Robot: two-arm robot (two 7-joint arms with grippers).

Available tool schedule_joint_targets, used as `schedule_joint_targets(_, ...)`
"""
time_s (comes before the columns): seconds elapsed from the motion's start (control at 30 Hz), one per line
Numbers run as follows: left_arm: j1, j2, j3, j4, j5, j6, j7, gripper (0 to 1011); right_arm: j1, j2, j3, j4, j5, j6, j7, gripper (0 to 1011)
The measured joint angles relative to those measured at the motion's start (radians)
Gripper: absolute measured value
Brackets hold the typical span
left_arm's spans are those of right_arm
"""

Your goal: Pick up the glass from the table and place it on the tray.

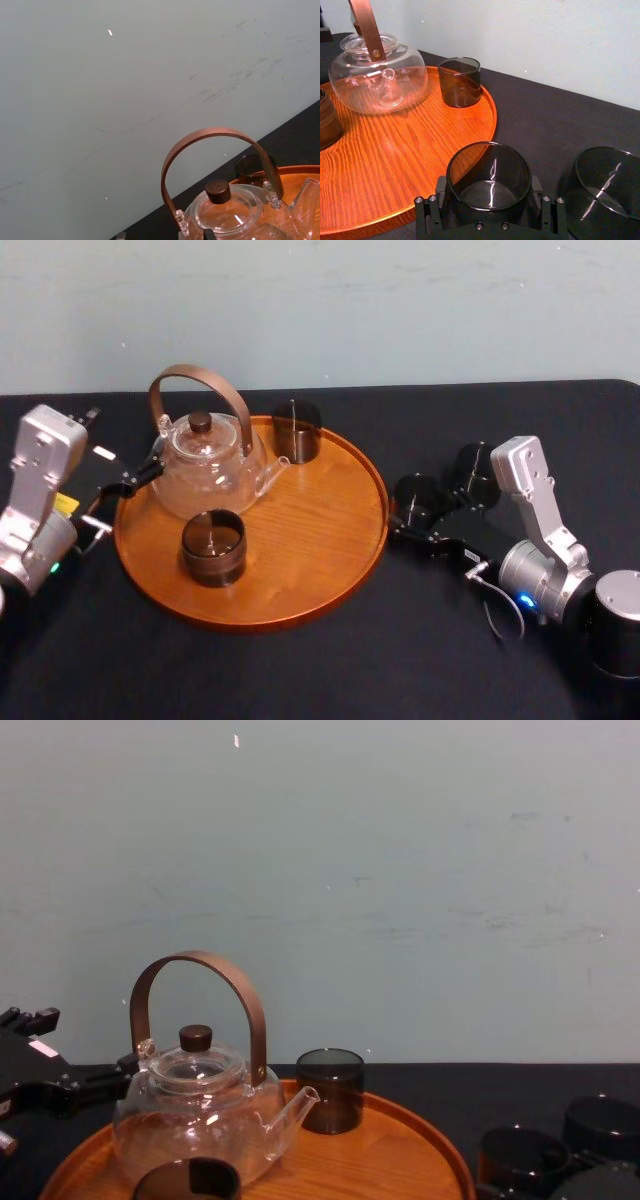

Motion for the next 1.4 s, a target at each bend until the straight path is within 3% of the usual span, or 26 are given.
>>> schedule_joint_targets(0.83, 0.0, 0.0, 0.0, 0.0, 0.0, 0.0, 0.0, 1002, 0.021, -0.012, -0.005, 0.021, -0.007, -0.023, 0.021, 1002)
schedule_joint_targets(1.07, 0.0, 0.0, 0.0, 0.0, 0.0, 0.0, 0.0, 1001, 0.02, -0.011, -0.005, 0.021, -0.006, -0.022, 0.02, 908)
schedule_joint_targets(1.4, 0.0, 0.0, 0.0, 0.0, 0.0, 0.0, 0.0, 1002, 0.02, -0.011, -0.005, 0.02, -0.005, -0.021, 0.02, 908)
